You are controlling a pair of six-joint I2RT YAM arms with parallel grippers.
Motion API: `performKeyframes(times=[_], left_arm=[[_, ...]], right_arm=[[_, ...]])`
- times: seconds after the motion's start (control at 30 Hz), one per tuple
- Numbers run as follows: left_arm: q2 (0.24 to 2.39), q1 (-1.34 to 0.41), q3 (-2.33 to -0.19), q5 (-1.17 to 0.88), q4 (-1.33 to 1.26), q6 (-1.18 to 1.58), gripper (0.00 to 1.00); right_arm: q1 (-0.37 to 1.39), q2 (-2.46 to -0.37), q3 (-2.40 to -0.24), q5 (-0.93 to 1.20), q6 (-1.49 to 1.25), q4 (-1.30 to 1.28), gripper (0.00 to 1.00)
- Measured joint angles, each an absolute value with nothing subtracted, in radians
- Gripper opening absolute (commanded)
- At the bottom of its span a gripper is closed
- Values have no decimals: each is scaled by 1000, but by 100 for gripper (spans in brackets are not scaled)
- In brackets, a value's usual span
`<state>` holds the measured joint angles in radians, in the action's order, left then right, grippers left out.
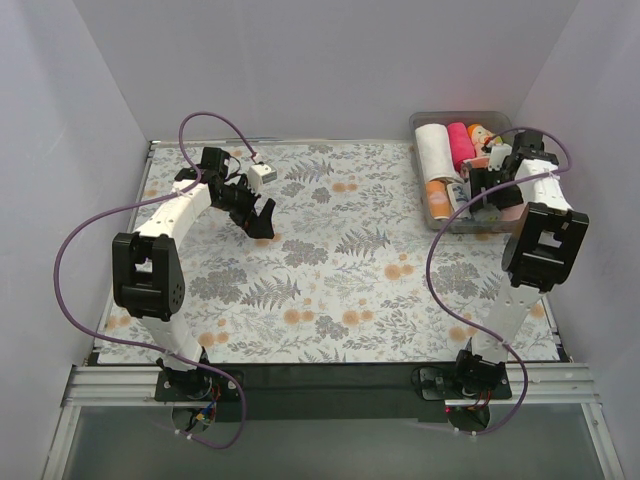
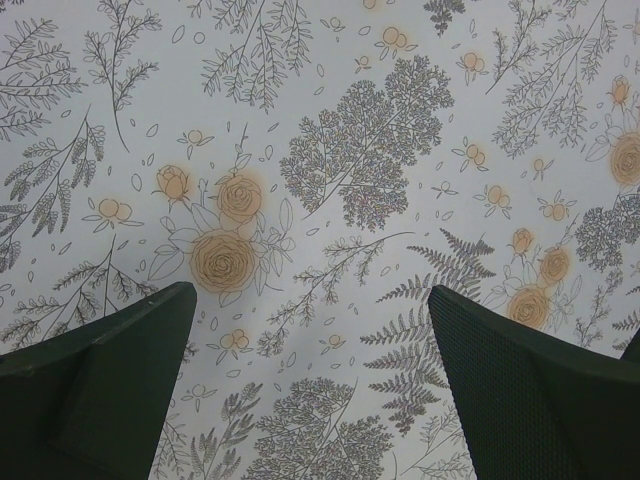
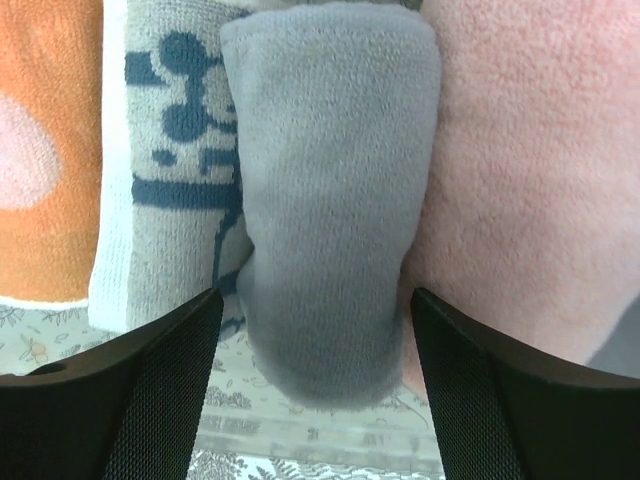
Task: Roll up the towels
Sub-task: Place the rolled towel into the container
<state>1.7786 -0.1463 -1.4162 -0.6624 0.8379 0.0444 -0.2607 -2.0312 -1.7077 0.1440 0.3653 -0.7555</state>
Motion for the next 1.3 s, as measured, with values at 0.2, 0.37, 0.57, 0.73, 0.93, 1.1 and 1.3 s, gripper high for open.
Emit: performKeyframes(times=[0.2, 0.37, 0.57, 0.73, 0.93, 1.1, 1.3], left_arm=[[1779, -146, -1416, -662, 837, 41, 98], [1779, -146, -1416, -662, 833, 42, 98], [1779, -146, -1415, -662, 830, 43, 98], [1779, -146, -1415, -662, 830, 42, 98], [1778, -146, -1414, -662, 830, 45, 98], [1778, -146, -1414, -662, 826, 48, 98], [1763, -146, -1414, -662, 800, 53, 98]], right_arm=[[-263, -1990, -1714, 135, 367, -785, 58], [-263, -1979, -1715, 133, 372, -792, 36], [-263, -1996, -1711, 115, 371, -785, 32], [-263, -2025, -1668, 102, 370, -760, 32], [-263, -2035, -1653, 96, 370, -739, 36], [-263, -2025, -1655, 100, 374, -739, 42], [-266, -1937, -1671, 173, 390, -765, 66]])
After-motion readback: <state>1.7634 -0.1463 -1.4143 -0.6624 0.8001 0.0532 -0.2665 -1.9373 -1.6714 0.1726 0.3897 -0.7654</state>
